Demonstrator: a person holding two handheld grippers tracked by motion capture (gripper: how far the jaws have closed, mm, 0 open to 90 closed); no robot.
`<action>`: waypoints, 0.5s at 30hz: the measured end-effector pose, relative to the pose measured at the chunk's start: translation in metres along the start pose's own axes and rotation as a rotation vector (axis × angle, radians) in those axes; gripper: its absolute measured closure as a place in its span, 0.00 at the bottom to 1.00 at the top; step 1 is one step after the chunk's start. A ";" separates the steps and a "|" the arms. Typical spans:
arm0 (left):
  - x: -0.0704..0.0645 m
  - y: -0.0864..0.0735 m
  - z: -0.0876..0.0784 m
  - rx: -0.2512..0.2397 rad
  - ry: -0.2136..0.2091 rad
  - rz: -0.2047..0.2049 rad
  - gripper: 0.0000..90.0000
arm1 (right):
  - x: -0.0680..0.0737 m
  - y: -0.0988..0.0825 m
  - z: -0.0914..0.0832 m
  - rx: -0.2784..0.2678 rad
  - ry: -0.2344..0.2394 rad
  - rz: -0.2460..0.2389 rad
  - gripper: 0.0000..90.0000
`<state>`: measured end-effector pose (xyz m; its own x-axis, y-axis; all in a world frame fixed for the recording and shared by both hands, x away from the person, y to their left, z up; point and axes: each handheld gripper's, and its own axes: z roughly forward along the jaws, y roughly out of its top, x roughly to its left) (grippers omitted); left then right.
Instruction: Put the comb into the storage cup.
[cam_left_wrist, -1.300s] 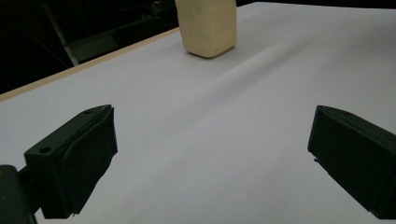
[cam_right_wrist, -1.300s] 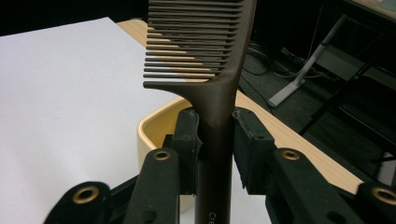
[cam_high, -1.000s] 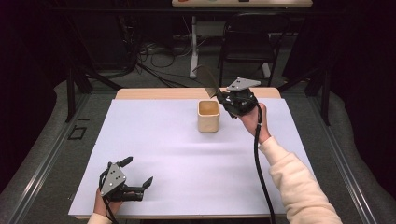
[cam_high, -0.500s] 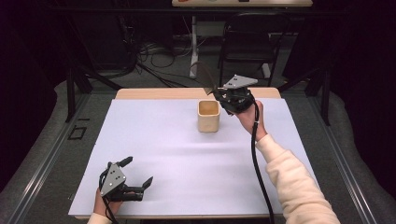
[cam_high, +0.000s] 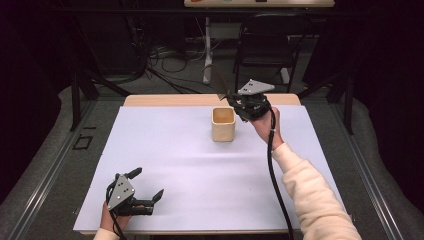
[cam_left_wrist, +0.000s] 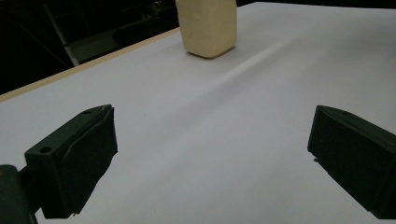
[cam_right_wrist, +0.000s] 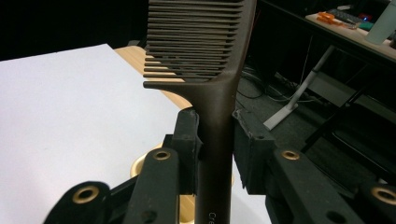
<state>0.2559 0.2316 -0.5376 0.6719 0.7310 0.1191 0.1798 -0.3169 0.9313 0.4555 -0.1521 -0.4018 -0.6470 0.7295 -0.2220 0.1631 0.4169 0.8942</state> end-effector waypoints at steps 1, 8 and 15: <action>0.000 0.000 0.000 0.000 0.000 0.000 0.01 | 0.000 0.000 0.000 -0.008 -0.005 0.003 0.80; 0.000 0.000 0.000 -0.002 0.000 -0.001 0.01 | 0.001 0.001 0.003 -0.024 -0.010 0.006 0.80; 0.000 0.000 0.000 -0.002 0.000 0.000 0.01 | 0.002 0.001 0.007 -0.045 -0.024 0.005 0.80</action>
<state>0.2558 0.2319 -0.5376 0.6717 0.7312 0.1187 0.1788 -0.3156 0.9319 0.4600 -0.1464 -0.4042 -0.6277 0.7447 -0.2265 0.1321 0.3887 0.9118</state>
